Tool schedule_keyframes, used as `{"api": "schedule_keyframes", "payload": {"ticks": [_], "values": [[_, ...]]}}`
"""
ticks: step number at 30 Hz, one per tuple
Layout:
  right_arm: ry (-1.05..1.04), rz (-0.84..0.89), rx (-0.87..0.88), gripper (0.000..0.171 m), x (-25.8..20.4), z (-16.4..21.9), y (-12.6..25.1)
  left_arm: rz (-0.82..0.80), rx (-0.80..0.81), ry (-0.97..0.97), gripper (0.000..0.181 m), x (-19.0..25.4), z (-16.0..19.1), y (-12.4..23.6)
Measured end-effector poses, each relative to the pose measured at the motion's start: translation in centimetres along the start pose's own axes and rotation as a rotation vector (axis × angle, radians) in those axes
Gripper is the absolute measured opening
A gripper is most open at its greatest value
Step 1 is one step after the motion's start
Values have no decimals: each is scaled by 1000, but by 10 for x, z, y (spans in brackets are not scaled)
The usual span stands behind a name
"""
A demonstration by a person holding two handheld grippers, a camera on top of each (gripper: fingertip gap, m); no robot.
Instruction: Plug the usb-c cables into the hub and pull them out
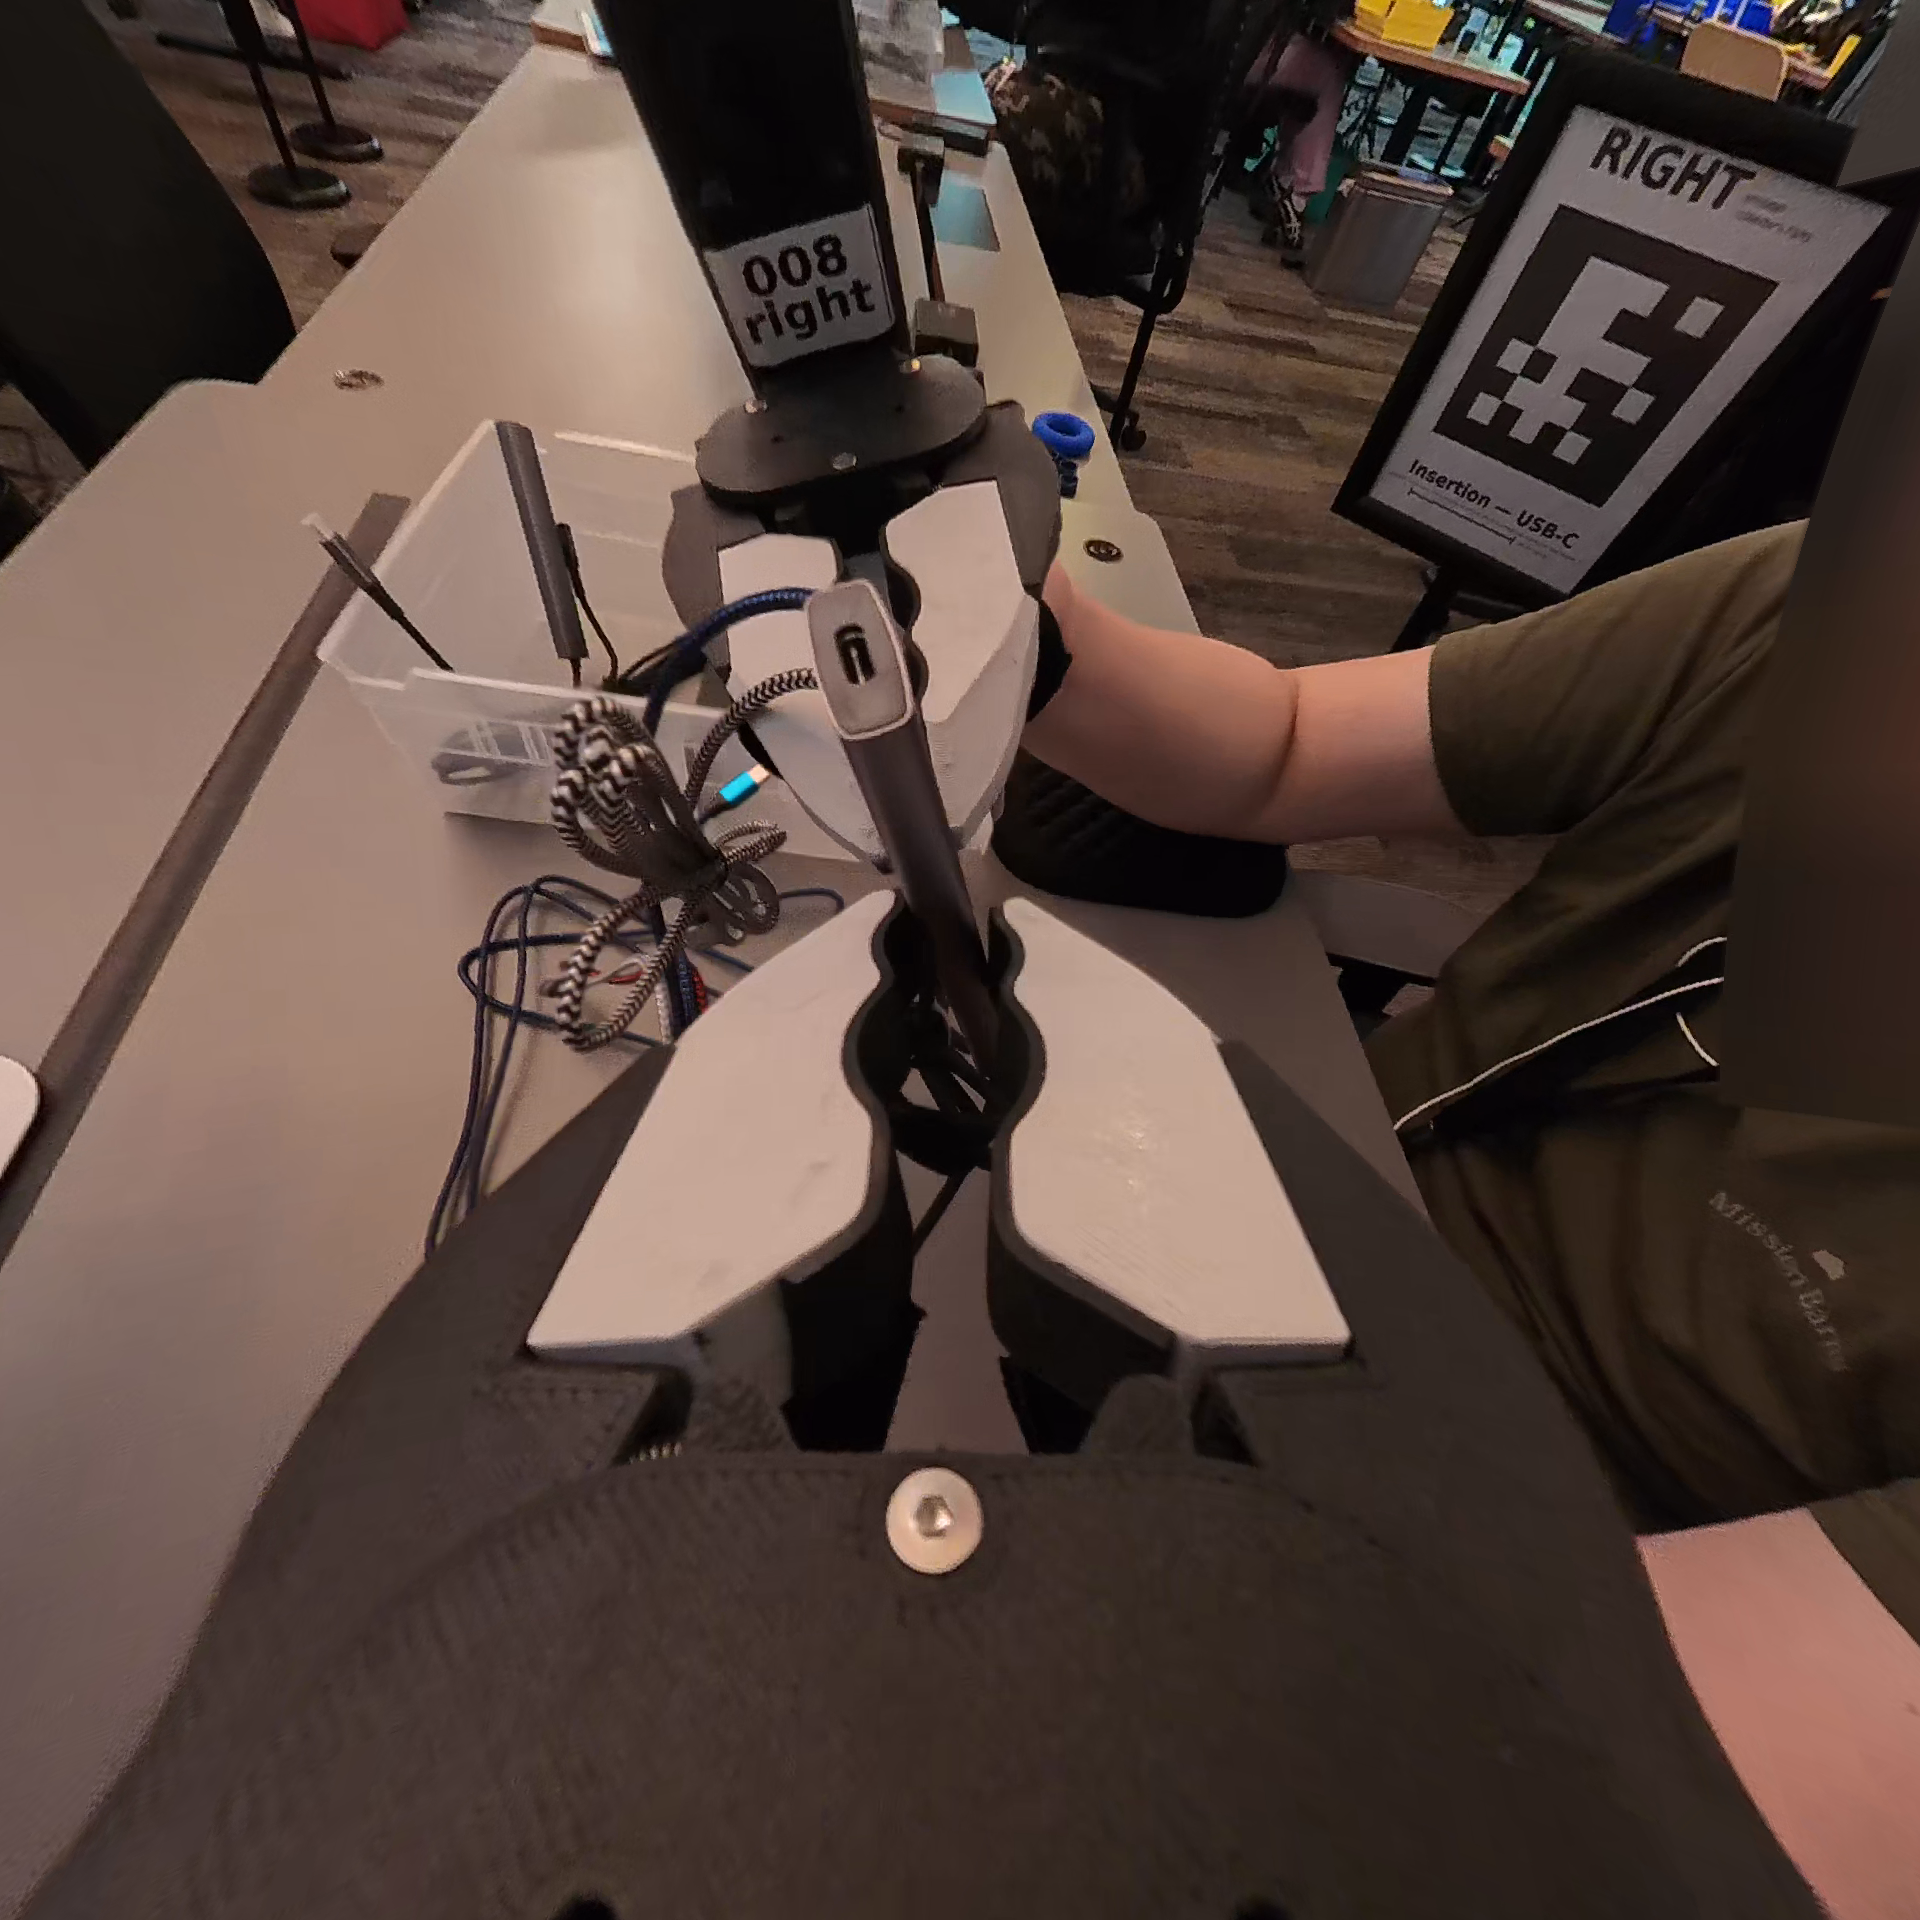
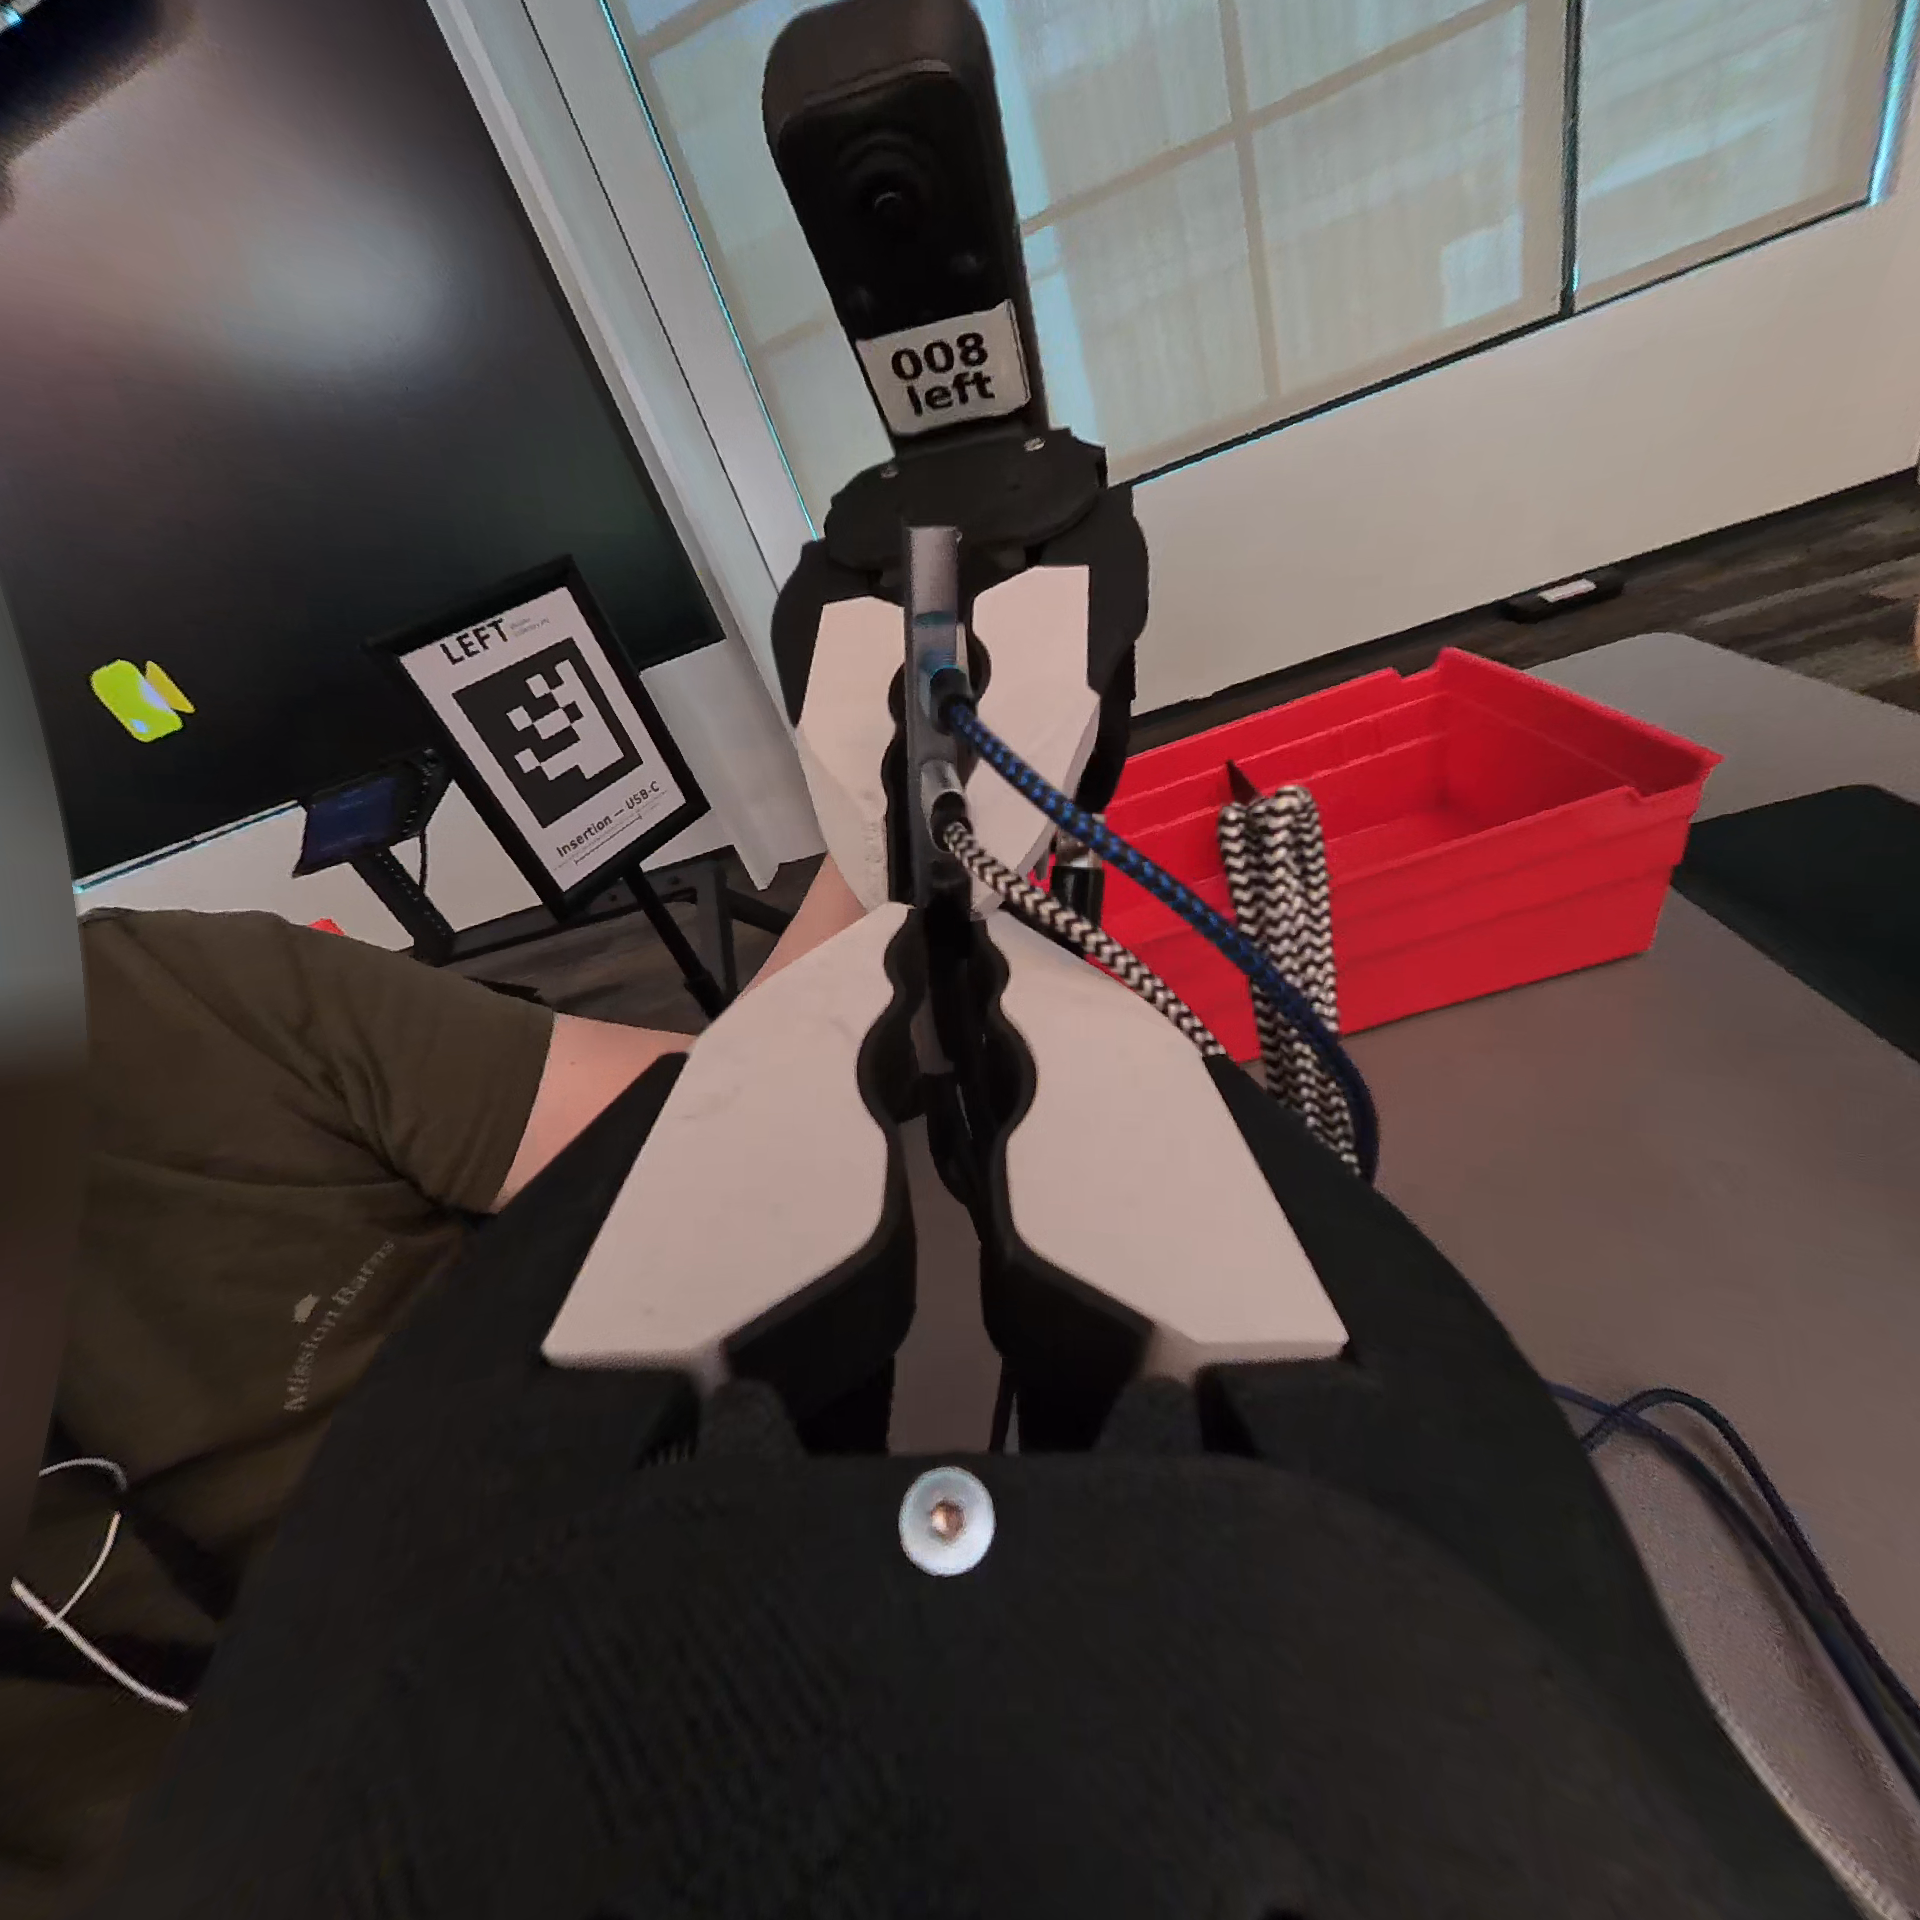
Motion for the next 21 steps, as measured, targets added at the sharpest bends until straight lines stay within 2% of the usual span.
{"api": "schedule_keyframes", "payload": {"ticks": [15,21], "values": [[-2,27,-79,7,4,8,-8,26,-76,33,10,-6,10,-6],[0,108,-135,7,9,13,-14,-12,-164,62,8,-13,14,-17]]}}
Point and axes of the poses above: each gripper's, where its closed fingertips meet, y back along the fingers, z out of its underside, x = y × z across the jaws, the point moved 8 cm from there along y, back along the fingers, and after that the axes turned 13 degrees about -x, right-handed, at the moved point
